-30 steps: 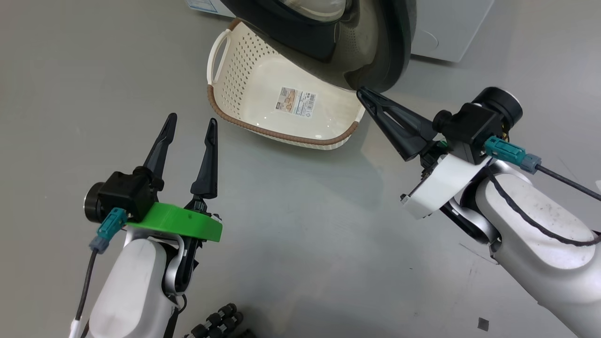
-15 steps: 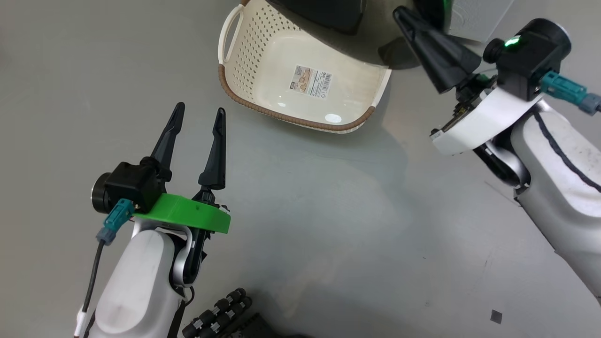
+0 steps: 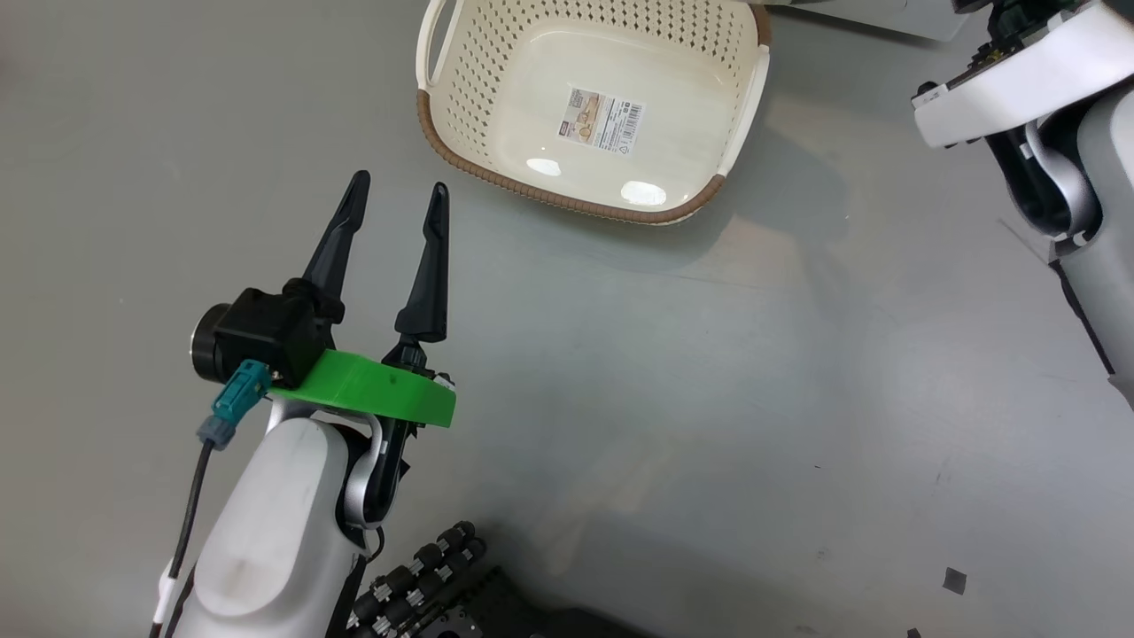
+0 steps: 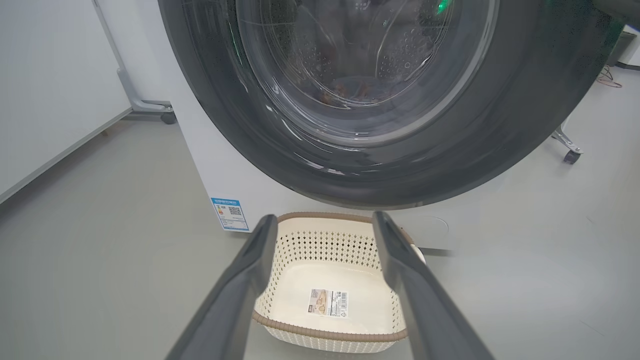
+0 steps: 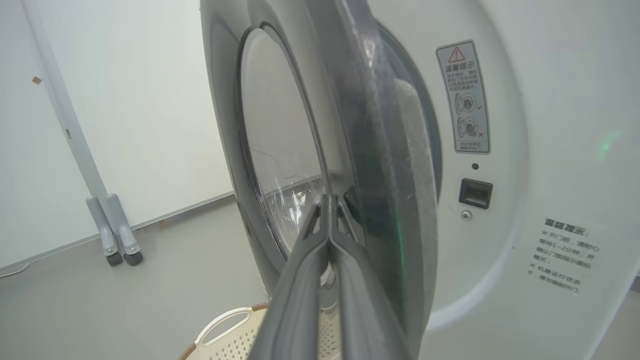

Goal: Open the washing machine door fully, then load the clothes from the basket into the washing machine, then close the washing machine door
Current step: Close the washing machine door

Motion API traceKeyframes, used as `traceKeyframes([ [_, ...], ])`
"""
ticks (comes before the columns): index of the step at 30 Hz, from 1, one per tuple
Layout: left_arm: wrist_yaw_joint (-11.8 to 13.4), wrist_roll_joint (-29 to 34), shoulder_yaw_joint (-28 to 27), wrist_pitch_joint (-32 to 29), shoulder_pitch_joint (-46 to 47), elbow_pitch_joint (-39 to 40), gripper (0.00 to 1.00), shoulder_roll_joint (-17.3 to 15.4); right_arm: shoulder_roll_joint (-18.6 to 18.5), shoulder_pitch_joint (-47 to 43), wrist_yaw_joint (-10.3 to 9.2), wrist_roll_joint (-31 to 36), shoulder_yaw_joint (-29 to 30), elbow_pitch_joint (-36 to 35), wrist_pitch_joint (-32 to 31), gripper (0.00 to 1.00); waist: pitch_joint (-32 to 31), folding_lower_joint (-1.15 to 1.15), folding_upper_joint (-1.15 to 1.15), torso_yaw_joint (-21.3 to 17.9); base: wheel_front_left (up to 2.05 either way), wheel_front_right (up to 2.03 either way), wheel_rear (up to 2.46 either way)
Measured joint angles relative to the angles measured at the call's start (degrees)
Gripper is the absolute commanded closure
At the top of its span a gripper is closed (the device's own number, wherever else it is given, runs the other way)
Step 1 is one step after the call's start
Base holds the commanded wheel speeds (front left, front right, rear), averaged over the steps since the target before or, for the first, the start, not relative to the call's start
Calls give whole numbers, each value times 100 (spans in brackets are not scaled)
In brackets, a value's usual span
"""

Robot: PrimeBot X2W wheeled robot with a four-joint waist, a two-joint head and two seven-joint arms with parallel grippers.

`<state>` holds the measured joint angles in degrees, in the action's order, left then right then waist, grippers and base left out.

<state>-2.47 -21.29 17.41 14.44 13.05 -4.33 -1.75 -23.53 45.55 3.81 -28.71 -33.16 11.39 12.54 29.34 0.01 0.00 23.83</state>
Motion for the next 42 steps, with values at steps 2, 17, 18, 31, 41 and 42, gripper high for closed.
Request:
traceKeyframes([
  [2,0,-2,86,0,23,10,0,1,-14,107,-37,5,48,44,1,100,55,0,0,15,0,0,0],
  [17,102,-152,405,0,219,108,0,22,-130,525,-34,-2,322,688,97,100,248,0,0,221,0,0,0],
  [18,103,-152,443,0,219,109,0,22,-129,549,-34,-3,333,725,100,100,246,0,0,235,0,0,0],
  [31,168,-245,555,0,219,213,0,25,-135,1220,20,-25,438,933,119,100,447,0,0,391,0,0,0],
  [41,249,-304,711,0,234,349,0,30,-58,1540,87,21,460,1071,152,100,777,0,0,466,0,0,0],
  [42,250,-304,716,0,240,357,0,30,-40,1553,87,29,460,1091,154,100,799,0,0,467,0,0,0],
])
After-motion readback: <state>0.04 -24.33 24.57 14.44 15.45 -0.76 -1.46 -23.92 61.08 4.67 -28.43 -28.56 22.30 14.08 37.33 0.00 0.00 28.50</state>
